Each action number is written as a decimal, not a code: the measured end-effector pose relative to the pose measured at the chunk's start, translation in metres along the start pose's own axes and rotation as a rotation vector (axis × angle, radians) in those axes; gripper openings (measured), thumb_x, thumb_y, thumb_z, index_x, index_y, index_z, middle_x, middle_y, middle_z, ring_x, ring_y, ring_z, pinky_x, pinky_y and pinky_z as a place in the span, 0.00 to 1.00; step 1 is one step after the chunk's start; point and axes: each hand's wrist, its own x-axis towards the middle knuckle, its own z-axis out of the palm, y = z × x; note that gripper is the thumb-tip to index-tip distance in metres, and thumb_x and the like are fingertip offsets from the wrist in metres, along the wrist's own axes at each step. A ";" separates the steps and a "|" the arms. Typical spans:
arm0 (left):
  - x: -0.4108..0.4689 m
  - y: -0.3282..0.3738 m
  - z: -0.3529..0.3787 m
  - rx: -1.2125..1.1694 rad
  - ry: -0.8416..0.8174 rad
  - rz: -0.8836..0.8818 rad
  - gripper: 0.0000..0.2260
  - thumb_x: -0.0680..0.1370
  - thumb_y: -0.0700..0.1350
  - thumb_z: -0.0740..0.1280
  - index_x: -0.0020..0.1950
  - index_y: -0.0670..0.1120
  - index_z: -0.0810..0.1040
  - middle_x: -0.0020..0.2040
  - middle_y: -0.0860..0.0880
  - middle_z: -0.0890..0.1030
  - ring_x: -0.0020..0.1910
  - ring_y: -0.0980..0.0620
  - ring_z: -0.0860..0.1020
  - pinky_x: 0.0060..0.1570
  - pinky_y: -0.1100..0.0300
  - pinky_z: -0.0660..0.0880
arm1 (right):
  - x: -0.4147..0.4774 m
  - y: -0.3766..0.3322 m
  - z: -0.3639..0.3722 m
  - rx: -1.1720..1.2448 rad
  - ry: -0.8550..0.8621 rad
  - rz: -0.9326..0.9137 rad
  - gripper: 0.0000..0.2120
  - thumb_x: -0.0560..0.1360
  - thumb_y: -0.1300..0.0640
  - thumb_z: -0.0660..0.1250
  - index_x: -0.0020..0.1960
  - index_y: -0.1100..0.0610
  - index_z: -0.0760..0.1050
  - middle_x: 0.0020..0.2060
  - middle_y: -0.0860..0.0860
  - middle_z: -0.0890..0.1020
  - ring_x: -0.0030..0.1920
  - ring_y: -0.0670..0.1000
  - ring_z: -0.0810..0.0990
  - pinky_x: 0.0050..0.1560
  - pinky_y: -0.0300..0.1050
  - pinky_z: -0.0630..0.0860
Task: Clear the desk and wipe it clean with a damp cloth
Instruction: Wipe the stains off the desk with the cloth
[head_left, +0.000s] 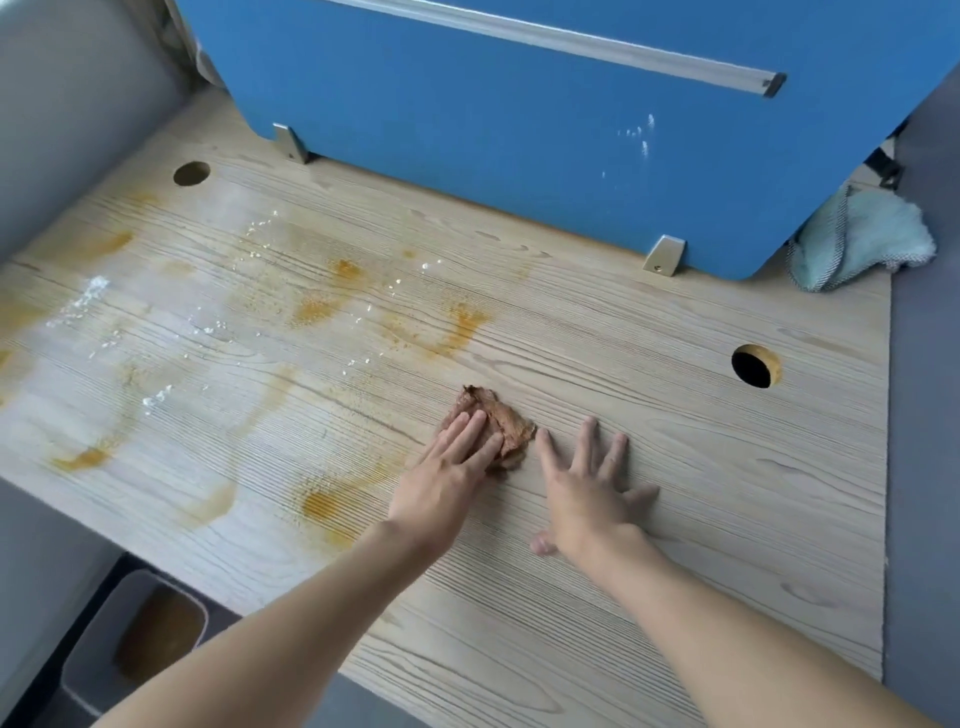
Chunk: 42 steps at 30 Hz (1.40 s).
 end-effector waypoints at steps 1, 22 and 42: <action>0.005 -0.007 0.000 0.003 0.008 -0.004 0.32 0.83 0.38 0.62 0.80 0.57 0.51 0.80 0.53 0.43 0.79 0.53 0.42 0.79 0.53 0.50 | -0.001 0.000 0.000 -0.001 0.002 0.001 0.63 0.67 0.40 0.77 0.78 0.40 0.28 0.76 0.60 0.26 0.75 0.71 0.30 0.66 0.83 0.55; -0.030 0.000 0.006 -0.020 0.011 -0.058 0.33 0.82 0.35 0.60 0.81 0.56 0.52 0.81 0.52 0.44 0.80 0.53 0.42 0.79 0.54 0.46 | -0.039 -0.016 0.039 -0.097 -0.018 -0.110 0.62 0.69 0.39 0.76 0.78 0.44 0.28 0.76 0.61 0.27 0.75 0.72 0.30 0.66 0.83 0.52; -0.058 -0.009 0.008 -0.022 0.029 -0.102 0.32 0.82 0.36 0.61 0.80 0.56 0.52 0.81 0.52 0.44 0.79 0.53 0.42 0.79 0.54 0.47 | -0.040 -0.016 0.040 -0.101 0.011 -0.099 0.61 0.69 0.40 0.76 0.78 0.42 0.28 0.76 0.60 0.26 0.76 0.70 0.31 0.66 0.83 0.54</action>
